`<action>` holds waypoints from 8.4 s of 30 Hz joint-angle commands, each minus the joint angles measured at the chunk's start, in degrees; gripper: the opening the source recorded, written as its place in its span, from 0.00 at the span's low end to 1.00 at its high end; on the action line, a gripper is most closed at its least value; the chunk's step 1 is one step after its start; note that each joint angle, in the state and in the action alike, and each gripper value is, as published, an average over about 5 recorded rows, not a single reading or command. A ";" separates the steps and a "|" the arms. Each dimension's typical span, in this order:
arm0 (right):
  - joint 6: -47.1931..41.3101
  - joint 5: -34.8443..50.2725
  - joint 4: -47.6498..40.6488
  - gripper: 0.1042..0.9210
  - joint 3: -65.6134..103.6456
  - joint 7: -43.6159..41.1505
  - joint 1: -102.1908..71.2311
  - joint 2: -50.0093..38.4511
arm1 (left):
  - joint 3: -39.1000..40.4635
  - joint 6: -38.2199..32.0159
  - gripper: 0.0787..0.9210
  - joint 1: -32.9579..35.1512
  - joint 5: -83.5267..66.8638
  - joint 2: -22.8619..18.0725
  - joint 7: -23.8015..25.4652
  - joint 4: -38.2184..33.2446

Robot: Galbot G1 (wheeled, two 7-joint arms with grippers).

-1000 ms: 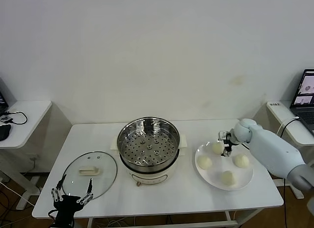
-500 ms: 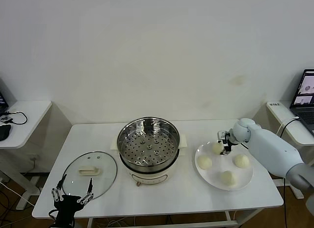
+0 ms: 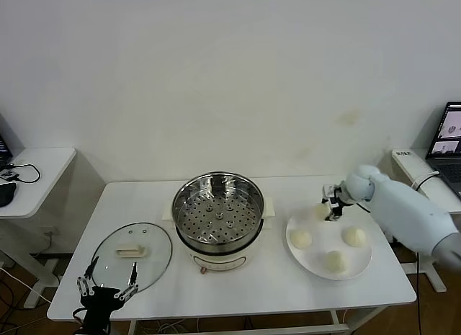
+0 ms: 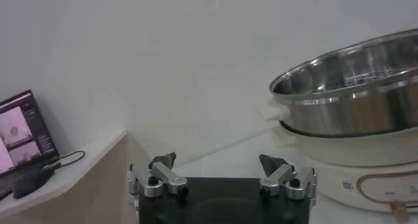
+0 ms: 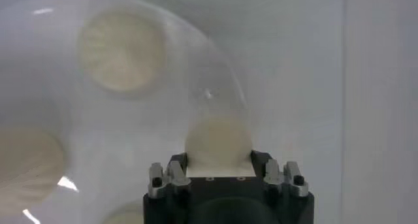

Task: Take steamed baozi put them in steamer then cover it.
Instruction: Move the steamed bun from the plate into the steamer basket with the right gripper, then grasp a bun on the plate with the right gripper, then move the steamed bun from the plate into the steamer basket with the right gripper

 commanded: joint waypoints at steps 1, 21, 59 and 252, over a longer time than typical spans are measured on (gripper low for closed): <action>-0.73 7.07 7.75 0.62 -4.33 -0.17 7.71 -4.90 | 0.10 -0.05 0.88 -0.05 -0.01 0.06 -0.02 0.04; 3.52 23.81 9.93 0.62 -23.75 2.74 32.57 12.25 | -1.03 -0.10 0.88 -0.85 -0.98 2.21 0.03 -0.07; 29.14 -4.01 -8.95 0.62 -29.33 7.77 18.73 36.02 | -4.19 -0.22 0.88 -1.04 -2.04 1.68 0.08 -1.31; -28.34 36.13 -3.61 0.66 -23.18 11.34 15.93 42.39 | -7.33 1.28 0.88 -4.74 -7.21 6.10 0.47 -0.91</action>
